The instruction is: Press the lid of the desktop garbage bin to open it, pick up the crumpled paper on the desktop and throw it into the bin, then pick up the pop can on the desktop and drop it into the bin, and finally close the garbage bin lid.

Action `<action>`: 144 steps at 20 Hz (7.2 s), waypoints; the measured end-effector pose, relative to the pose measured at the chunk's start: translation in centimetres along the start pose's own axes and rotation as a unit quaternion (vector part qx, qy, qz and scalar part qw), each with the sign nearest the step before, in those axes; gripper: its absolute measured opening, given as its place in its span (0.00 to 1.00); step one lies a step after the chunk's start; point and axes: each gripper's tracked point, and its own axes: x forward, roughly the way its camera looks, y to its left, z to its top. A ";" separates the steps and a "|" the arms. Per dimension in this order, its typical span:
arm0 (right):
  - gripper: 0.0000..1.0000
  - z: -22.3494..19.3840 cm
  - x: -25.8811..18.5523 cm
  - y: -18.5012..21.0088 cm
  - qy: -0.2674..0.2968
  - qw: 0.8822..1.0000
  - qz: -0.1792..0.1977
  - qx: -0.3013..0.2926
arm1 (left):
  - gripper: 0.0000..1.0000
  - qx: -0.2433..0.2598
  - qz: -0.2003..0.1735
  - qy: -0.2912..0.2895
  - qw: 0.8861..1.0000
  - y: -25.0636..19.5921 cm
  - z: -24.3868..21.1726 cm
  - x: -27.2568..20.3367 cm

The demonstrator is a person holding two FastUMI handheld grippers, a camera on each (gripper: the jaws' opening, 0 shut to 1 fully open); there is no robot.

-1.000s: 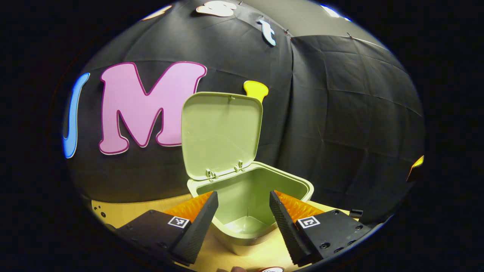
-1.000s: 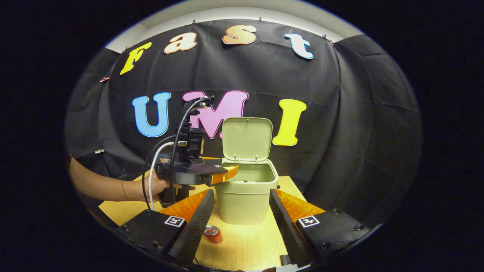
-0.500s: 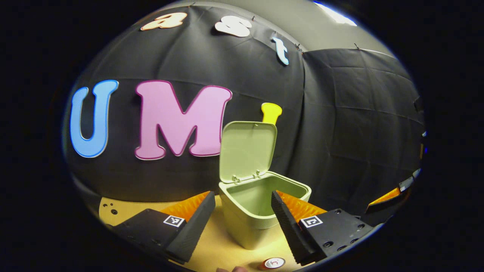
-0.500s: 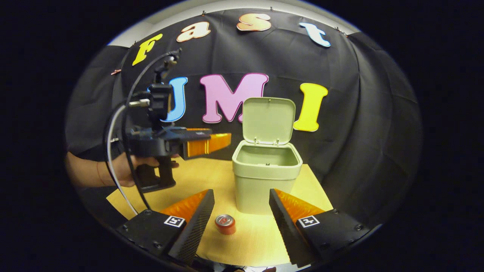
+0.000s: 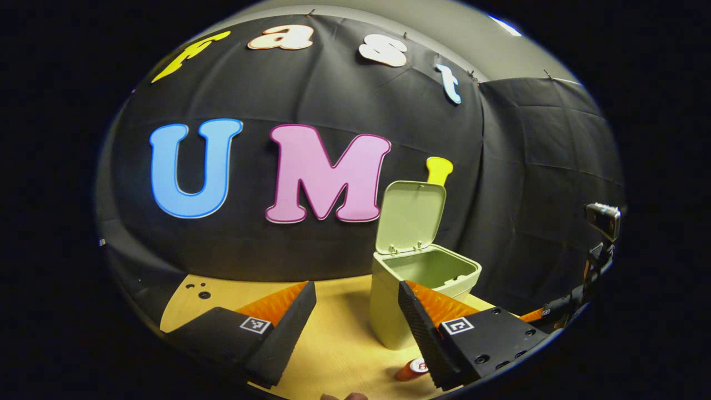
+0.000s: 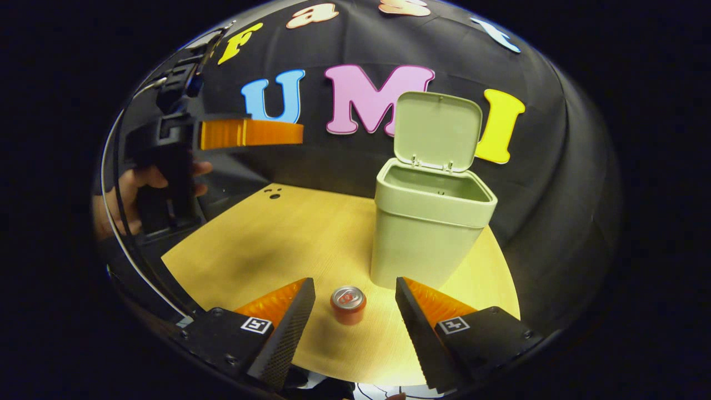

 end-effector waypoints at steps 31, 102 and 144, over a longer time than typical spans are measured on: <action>0.85 -11.3 13.1 1.0 0.173 0.984 0.036 0.004 | 0.95 -0.044 0.133 0.062 0.988 9.5 -5.7 -5.9; 0.84 17.5 5.1 -7.4 -0.097 0.995 -0.015 0.024 | 0.95 -0.056 0.113 0.060 0.990 6.1 -6.4 -6.6; 0.98 29.6 9.2 -15.6 -0.188 0.975 -0.103 0.063 | 0.95 -0.053 0.107 0.062 0.991 5.2 -6.5 -6.2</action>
